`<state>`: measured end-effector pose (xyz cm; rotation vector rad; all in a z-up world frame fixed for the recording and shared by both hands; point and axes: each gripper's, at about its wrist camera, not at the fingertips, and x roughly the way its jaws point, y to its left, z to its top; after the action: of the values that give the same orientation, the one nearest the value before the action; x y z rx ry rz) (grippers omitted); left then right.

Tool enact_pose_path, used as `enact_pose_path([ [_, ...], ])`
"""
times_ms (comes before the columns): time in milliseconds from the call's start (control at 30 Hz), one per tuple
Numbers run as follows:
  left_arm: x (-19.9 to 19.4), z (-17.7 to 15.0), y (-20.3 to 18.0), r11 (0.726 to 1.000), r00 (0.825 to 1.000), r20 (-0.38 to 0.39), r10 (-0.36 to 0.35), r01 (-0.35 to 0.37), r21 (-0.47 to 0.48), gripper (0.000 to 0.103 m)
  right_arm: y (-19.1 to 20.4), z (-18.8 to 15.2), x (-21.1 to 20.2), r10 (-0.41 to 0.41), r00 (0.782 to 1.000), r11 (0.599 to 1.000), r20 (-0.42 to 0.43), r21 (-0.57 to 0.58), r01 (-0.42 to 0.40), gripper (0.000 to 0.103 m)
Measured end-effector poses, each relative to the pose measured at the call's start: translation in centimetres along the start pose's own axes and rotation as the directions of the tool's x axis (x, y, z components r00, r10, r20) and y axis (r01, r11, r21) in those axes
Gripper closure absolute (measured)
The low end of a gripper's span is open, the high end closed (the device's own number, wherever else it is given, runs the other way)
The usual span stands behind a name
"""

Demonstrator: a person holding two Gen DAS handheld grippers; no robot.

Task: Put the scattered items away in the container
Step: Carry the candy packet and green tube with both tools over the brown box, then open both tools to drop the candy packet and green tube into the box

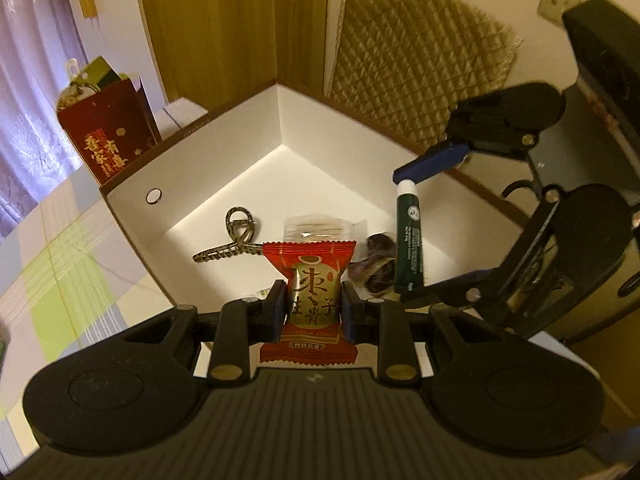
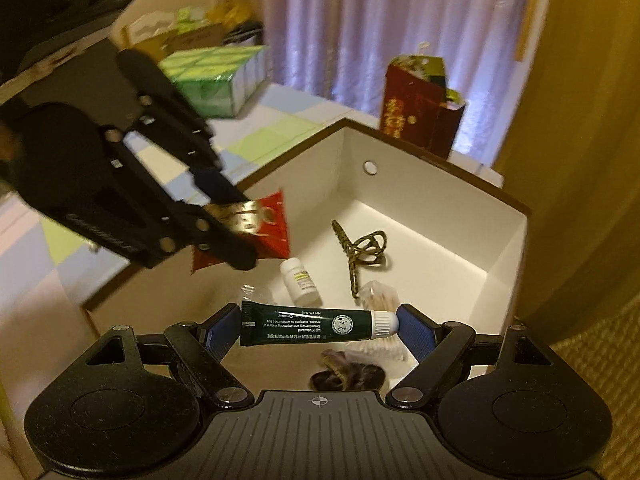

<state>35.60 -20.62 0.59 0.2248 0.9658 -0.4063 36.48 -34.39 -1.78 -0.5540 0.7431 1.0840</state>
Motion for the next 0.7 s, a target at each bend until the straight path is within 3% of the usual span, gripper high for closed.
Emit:
enact_pose_path([
  [267, 5.1, 1.6, 1.8, 0.999, 0.995, -0.089, 0.042, -0.042, 0.004, 0.08, -2.4, 0.1, 4.1, 0.061, 0.993, 0.99, -0.099, -0.117, -0.073, 0.017],
  [700, 8.7, 2.1, 2.8, 0.997, 0.985, -0.154, 0.077, -0.078, -0.004, 0.08, -4.5, 0.6, 7.1, 0.054, 0.99, 0.994, -0.132, -0.09, -0.067, 0.017],
])
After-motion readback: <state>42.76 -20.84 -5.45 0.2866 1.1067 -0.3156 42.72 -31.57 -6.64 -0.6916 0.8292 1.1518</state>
